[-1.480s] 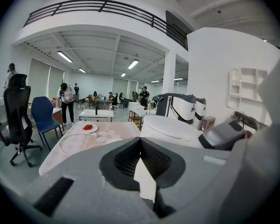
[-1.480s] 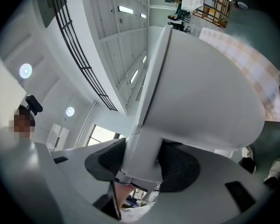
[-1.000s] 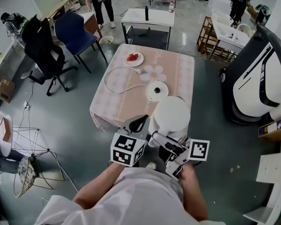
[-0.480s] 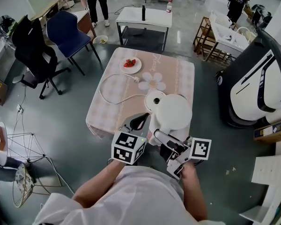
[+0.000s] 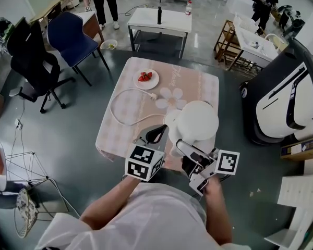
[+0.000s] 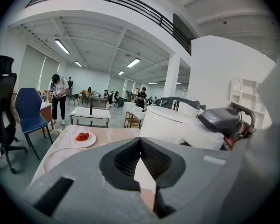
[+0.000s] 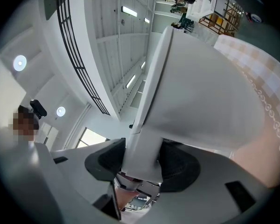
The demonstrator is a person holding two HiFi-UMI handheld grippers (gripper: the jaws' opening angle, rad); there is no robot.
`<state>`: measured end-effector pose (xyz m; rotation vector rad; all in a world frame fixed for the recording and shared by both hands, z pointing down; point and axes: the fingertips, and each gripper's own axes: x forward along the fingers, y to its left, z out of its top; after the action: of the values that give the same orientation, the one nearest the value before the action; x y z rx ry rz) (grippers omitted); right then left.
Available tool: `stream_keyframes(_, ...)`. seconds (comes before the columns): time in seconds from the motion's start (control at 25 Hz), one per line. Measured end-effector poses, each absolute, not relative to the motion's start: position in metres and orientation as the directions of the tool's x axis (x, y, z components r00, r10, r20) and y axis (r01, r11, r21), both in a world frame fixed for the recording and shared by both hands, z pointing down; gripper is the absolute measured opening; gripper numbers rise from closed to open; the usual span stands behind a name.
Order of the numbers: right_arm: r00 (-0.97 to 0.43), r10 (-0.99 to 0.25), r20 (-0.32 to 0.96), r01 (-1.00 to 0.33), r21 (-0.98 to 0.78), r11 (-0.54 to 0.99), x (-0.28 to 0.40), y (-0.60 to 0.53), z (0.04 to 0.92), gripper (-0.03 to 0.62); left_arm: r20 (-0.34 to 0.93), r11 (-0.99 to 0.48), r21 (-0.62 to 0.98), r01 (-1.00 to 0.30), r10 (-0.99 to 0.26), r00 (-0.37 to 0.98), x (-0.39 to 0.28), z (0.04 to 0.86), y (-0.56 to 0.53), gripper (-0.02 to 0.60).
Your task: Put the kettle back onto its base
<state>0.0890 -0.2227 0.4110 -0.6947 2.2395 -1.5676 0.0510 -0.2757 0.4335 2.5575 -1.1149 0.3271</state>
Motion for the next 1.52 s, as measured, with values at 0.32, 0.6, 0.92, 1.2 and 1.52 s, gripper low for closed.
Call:
stream_keyframes(0.32, -0.821, -0.571, 0.006, -0.203, -0.937, 0.283, 0.083, -0.26, 0.416, 0.199, 0.334, -0.643, 0.221, -0.733, -0.656, 0.677, 0.043, 0.439, -0.306, 0.006)
stream_keyframes(0.6, -0.808, -0.589, 0.014, -0.206, -0.943, 0.26, 0.081, -0.283, 0.426, 0.199, 0.34, -0.648, 0.227, -0.727, -0.647, 0.683, 0.039, 0.442, -0.326, 0.005)
stream_keyframes(0.92, -0.797, -0.603, 0.022, -0.212, -0.946, 0.245, 0.08, -0.299, 0.441, 0.199, 0.351, -0.647, 0.232, -0.727, -0.641, 0.683, 0.032, 0.448, -0.34, 0.005)
stream_keyframes(1.2, -0.805, -0.591, 0.053, -0.243, -0.938, 0.248, 0.075, -0.305, 0.452, 0.199, 0.359, -0.643, 0.239, -0.727, -0.637, 0.682, 0.03, 0.452, -0.349, 0.006)
stream_keyframes(1.52, -0.81, -0.584, 0.05, -0.241, -0.936, 0.255, 0.074, -0.308, 0.459, 0.199, 0.367, -0.639, 0.241, -0.73, -0.636, 0.679, 0.032, 0.457, -0.353, 0.006)
